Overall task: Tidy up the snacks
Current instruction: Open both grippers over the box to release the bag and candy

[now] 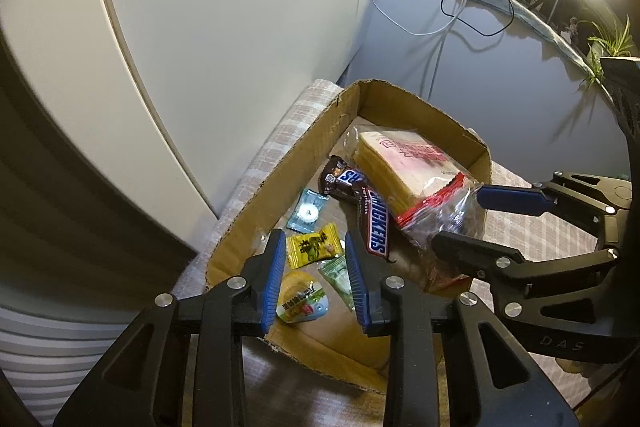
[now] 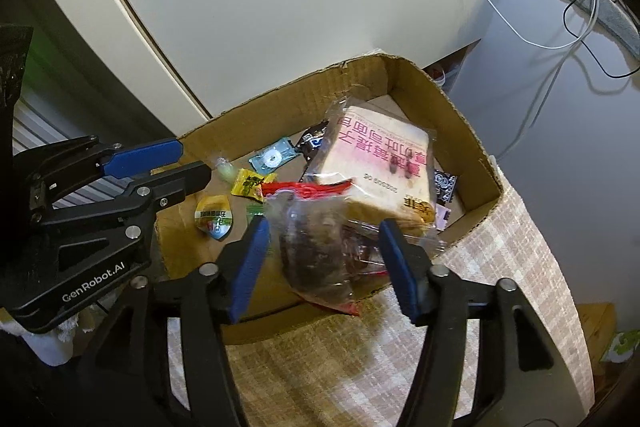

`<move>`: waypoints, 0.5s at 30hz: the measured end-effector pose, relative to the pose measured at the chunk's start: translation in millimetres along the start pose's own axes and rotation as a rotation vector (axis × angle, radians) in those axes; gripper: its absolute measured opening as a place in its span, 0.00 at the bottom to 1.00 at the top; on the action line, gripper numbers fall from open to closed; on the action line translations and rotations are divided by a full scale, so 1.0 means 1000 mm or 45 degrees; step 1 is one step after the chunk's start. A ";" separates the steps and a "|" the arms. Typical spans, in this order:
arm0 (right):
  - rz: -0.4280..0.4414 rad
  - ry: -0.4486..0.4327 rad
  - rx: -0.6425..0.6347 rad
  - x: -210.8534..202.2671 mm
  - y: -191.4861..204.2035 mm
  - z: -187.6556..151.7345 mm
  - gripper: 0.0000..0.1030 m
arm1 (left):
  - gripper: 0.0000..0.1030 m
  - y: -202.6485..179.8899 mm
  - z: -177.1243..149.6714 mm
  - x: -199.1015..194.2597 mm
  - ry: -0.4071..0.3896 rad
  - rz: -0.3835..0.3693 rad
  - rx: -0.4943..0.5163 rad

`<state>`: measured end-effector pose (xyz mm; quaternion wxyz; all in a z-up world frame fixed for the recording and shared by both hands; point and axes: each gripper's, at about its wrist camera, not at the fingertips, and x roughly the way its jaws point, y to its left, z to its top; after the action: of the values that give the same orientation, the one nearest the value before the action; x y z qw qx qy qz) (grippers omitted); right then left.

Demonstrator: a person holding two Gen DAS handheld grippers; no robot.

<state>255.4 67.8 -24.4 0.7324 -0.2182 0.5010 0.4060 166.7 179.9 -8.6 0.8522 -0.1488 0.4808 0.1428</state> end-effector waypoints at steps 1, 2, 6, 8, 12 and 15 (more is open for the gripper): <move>-0.005 -0.003 0.004 -0.001 -0.002 -0.001 0.59 | 0.30 0.000 0.000 0.000 0.001 0.002 0.001; -0.010 -0.004 0.006 -0.001 -0.002 -0.001 0.59 | 0.33 -0.001 0.000 0.000 0.000 0.007 0.003; -0.029 -0.003 0.016 -0.002 -0.007 -0.004 0.69 | 0.35 -0.001 0.001 -0.001 -0.001 0.014 0.008; -0.034 -0.012 0.020 -0.004 -0.009 -0.006 0.69 | 0.35 -0.001 0.001 -0.001 -0.001 0.016 0.008; -0.042 -0.018 0.029 -0.008 -0.011 -0.009 0.69 | 0.42 -0.001 0.001 -0.001 0.003 0.017 0.007; -0.059 -0.022 0.031 -0.011 -0.010 -0.009 0.69 | 0.46 -0.002 0.000 -0.001 0.001 0.021 0.006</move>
<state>257.0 51.6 -18.7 0.7487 -0.2174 0.4942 0.3846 166.8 178.0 -7.4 0.8512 -0.1430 0.4826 0.1485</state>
